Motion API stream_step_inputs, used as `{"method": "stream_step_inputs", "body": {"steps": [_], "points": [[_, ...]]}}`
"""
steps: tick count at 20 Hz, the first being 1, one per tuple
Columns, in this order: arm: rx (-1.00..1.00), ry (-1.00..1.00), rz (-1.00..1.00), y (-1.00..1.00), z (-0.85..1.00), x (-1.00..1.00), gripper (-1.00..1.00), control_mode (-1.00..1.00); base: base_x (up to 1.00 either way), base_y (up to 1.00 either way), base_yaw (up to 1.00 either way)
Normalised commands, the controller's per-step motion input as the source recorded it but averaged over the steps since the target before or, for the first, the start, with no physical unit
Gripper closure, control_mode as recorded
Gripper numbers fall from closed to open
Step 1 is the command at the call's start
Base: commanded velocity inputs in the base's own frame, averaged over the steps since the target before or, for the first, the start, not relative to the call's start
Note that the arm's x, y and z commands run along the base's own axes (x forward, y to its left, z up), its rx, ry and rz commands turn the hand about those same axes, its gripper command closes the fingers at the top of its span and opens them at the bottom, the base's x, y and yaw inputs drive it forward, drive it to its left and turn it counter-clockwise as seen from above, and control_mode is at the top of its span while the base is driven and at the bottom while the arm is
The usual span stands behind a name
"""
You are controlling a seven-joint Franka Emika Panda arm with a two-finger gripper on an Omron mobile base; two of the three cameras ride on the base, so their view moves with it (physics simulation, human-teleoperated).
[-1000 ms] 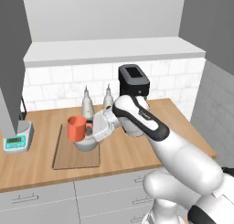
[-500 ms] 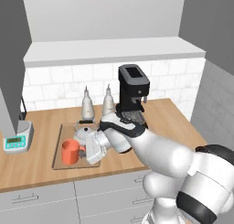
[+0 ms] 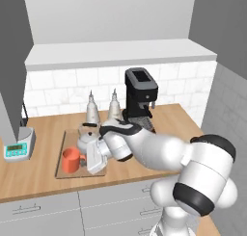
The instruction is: Pick the kettle from the counter and place it on the tray. Then pick the mug from the cabinet and place it on the tray. Then close the cabinet doors.
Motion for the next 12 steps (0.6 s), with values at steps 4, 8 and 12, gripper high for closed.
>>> {"method": "stream_step_inputs", "body": {"steps": [4,8,12], "points": [[0.00,-0.01,-0.01,0.00,-0.15,0.28,1.00,-1.00,0.00,0.00,0.00],[-0.04,0.00,-0.08,-0.36,-0.10,-0.28,1.00,-1.00,0.00,0.00,0.00],[-0.02,0.00,-0.13,-0.47,-0.03,-0.63,1.00,-1.00,0.00,0.00,0.00]]}}
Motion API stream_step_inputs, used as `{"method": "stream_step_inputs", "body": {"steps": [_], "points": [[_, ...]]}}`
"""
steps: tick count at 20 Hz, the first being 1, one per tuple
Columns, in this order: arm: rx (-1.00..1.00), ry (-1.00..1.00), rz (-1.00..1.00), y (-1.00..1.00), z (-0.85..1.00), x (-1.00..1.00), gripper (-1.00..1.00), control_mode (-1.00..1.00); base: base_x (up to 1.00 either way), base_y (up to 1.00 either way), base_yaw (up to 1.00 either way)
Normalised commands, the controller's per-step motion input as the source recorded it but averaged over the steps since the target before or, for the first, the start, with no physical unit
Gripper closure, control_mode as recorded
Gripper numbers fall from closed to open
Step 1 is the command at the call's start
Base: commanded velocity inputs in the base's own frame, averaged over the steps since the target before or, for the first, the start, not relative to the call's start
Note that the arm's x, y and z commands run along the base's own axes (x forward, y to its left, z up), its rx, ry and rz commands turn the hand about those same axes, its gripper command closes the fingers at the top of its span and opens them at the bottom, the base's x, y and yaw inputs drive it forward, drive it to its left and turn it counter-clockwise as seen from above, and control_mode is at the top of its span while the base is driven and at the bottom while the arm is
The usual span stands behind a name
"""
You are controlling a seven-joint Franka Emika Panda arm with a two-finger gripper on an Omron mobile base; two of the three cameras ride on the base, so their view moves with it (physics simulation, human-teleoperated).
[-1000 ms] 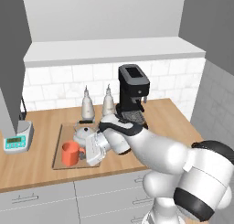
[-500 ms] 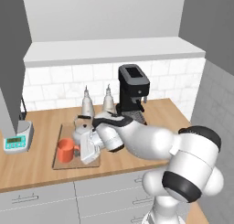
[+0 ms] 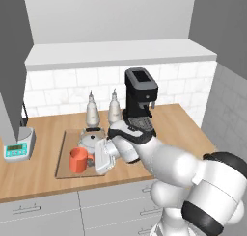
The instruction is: Pick the kettle from the counter and place it on the tray. Then pick the mug from the cabinet and place it on the tray. Then close the cabinet doors.
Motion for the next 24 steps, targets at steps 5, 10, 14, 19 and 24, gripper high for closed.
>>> {"method": "stream_step_inputs", "body": {"steps": [5,10,14,19,24], "points": [[0.00,0.00,-0.17,-0.23,-0.07,-0.34,1.00,-1.00,0.00,0.00,0.00],[0.00,0.00,-0.16,0.00,-0.06,0.05,1.00,-1.00,0.00,0.00,0.00],[0.00,0.00,-0.16,0.01,-0.07,0.16,1.00,-1.00,0.00,0.00,0.00],[0.00,0.00,-0.12,0.00,-0.17,0.27,1.00,-1.00,0.00,0.00,0.00],[0.00,0.00,-0.02,0.00,-0.31,0.38,1.00,-1.00,0.00,0.00,0.00]]}}
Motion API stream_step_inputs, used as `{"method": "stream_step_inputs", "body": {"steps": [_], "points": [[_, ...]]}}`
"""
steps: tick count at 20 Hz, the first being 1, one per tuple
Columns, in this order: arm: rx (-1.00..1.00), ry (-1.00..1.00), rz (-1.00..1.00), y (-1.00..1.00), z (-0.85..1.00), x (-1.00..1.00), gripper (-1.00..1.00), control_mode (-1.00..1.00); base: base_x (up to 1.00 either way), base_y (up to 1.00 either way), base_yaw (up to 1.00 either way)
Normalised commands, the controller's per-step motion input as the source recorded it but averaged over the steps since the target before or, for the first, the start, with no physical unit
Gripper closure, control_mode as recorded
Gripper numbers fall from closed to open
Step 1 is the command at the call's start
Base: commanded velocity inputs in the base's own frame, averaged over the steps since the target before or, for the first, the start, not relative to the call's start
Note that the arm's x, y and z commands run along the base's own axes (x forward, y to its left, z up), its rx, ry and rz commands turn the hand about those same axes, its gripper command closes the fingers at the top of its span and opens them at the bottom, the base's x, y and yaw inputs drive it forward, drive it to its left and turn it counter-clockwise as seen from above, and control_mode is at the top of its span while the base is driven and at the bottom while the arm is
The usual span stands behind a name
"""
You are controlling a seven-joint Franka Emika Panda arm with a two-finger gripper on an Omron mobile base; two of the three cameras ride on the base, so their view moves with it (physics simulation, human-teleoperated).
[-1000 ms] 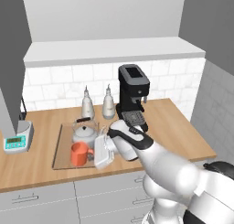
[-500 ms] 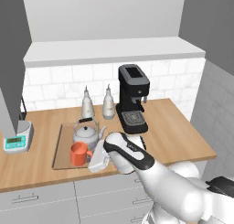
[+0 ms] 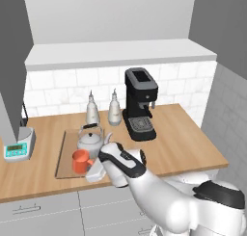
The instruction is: Pick the kettle from the counter and place it on the tray. Then pick the mug from the cabinet and place it on the tray. Then close the cabinet doors.
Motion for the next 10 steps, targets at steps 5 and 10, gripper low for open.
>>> {"method": "stream_step_inputs", "body": {"steps": [5,10], "points": [[0.01,0.00,0.00,0.00,-0.30,0.30,1.00,-1.00,0.00,0.00,0.00],[0.03,0.00,0.00,0.00,-0.37,0.12,1.00,-1.00,0.00,0.00,0.00]]}}
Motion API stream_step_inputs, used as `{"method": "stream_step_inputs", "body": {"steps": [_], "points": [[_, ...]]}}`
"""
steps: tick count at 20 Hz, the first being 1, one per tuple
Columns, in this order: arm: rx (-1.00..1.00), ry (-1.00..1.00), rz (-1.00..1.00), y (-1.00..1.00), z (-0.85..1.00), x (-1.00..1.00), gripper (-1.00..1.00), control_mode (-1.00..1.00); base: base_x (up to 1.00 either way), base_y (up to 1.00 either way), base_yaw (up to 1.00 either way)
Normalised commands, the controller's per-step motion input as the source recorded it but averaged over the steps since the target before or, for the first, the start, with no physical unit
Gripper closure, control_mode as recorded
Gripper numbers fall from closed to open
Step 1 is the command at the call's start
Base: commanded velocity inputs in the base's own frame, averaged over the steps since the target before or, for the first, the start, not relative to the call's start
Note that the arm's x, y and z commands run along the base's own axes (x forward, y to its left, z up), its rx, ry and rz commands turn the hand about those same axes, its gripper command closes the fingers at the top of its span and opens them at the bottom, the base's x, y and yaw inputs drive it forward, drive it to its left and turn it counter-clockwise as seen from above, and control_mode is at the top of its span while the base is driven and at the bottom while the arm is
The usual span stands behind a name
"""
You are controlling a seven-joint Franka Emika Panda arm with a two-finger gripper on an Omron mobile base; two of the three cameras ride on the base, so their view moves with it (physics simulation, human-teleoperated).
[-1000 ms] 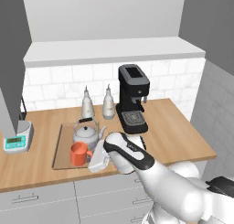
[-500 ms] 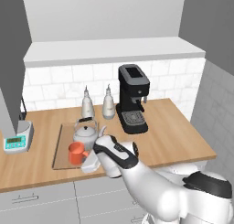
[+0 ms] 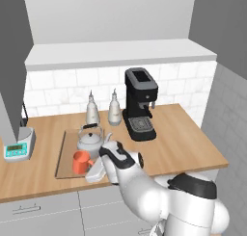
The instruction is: Pick the kettle from the counter and place it on the tray. Then pick the mug from the cabinet and place it on the tray. Then close the cabinet doors.
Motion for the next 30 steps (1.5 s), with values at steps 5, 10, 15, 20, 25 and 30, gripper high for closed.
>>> {"method": "stream_step_inputs", "body": {"steps": [5,10,15,20,25,30], "points": [[0.01,0.00,0.00,0.00,-0.32,0.06,1.00,-1.00,0.00,0.00,0.00],[0.02,0.00,0.00,0.05,-0.10,0.00,-1.00,-1.00,0.00,0.00,0.00],[0.00,0.00,-0.01,0.00,0.07,0.00,-1.00,-1.00,0.00,0.00,0.00],[0.00,0.00,-0.06,-0.02,0.47,-0.15,-1.00,-1.00,0.00,0.00,0.00],[-0.08,0.10,-0.17,-0.06,0.97,-0.37,-1.00,-1.00,0.00,0.00,0.00],[-0.22,0.33,-0.35,0.00,0.79,-0.41,-1.00,-1.00,0.00,0.00,0.00]]}}
